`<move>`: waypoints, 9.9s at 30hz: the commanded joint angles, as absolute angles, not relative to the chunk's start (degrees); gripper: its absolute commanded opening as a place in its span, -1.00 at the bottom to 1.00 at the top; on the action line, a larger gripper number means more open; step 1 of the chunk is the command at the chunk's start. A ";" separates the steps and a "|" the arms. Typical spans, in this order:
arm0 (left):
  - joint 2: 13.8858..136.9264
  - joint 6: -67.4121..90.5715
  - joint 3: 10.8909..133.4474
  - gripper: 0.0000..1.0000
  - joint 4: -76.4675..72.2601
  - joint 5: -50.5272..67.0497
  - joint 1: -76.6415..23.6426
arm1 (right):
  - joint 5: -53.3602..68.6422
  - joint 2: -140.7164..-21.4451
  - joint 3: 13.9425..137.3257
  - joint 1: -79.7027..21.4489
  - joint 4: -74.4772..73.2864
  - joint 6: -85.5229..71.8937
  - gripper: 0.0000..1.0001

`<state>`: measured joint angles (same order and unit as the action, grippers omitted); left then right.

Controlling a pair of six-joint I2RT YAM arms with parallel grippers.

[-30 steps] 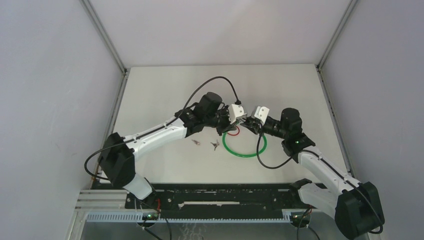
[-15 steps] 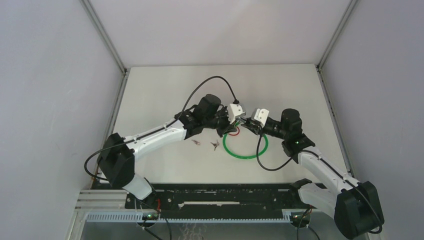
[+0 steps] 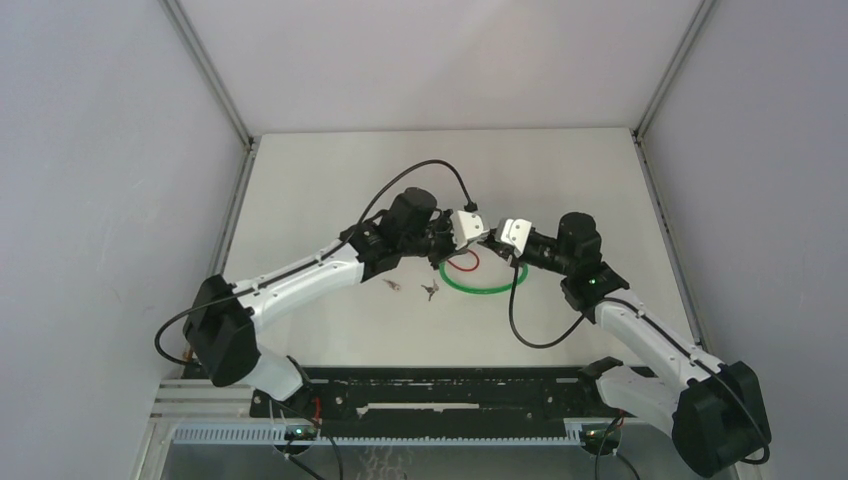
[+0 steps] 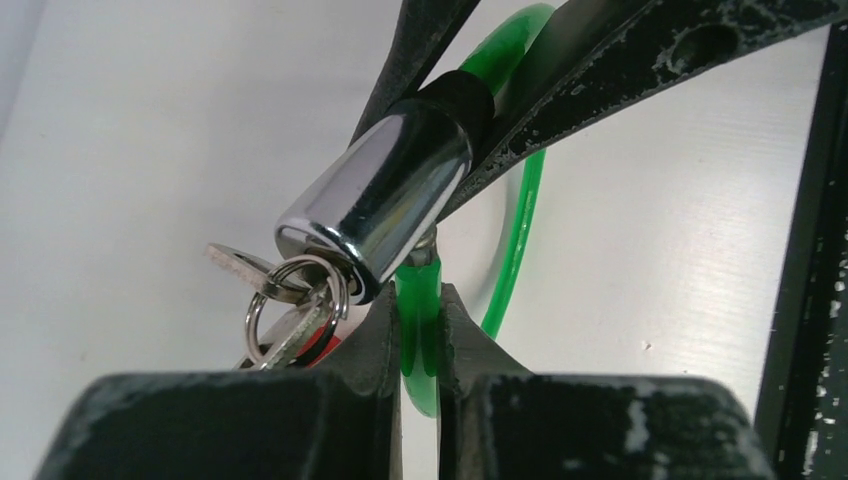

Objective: Lock with the key
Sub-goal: Lock the lock at the center of the board.

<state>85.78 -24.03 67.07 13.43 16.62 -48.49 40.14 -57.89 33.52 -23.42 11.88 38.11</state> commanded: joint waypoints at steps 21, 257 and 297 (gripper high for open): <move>83.09 -28.23 63.96 -0.71 9.32 9.10 -48.43 | 46.67 -59.24 31.64 -20.41 4.96 39.05 -1.00; 93.47 -39.98 93.33 -0.21 38.98 28.07 -48.55 | 37.78 -58.54 31.29 -19.88 7.08 34.63 -1.00; 92.56 19.07 93.18 -0.54 31.12 33.54 -39.61 | 38.59 -58.95 31.36 -19.07 6.82 34.72 -1.00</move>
